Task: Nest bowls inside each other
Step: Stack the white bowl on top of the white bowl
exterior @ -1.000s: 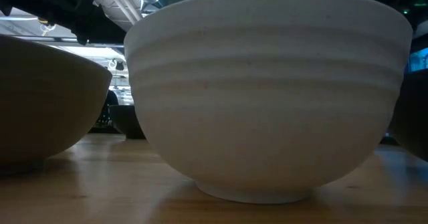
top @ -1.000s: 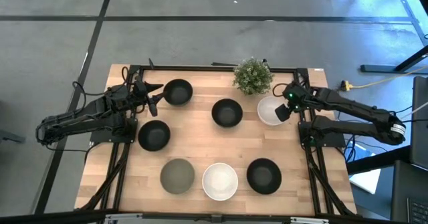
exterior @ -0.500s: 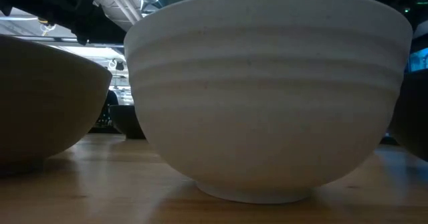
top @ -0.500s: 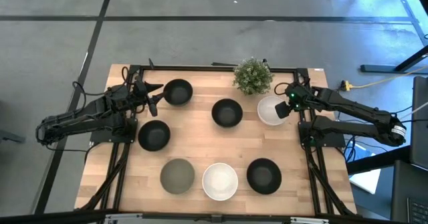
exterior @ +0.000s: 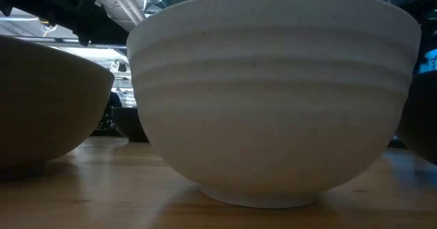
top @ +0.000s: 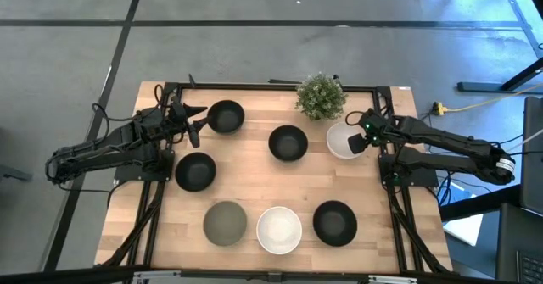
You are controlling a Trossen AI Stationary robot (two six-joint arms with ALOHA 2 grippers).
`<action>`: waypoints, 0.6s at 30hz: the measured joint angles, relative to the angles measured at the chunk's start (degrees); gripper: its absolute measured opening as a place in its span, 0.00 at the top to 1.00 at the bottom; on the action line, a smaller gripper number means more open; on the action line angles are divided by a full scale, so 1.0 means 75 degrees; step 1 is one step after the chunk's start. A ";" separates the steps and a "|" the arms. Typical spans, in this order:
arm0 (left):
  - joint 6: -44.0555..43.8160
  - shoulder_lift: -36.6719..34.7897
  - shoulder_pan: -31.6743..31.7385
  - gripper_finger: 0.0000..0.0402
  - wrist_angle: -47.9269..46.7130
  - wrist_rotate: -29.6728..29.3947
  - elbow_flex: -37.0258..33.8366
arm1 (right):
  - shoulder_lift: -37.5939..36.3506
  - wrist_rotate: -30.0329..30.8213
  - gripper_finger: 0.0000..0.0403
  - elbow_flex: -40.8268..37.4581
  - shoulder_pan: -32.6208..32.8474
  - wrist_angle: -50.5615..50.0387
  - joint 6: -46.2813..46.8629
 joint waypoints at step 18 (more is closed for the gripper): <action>0.0003 0.0002 -0.0003 0.57 0.0000 0.0000 0.0000 | 0.0000 -0.0072 0.85 -0.0019 0.0000 0.0451 -0.0209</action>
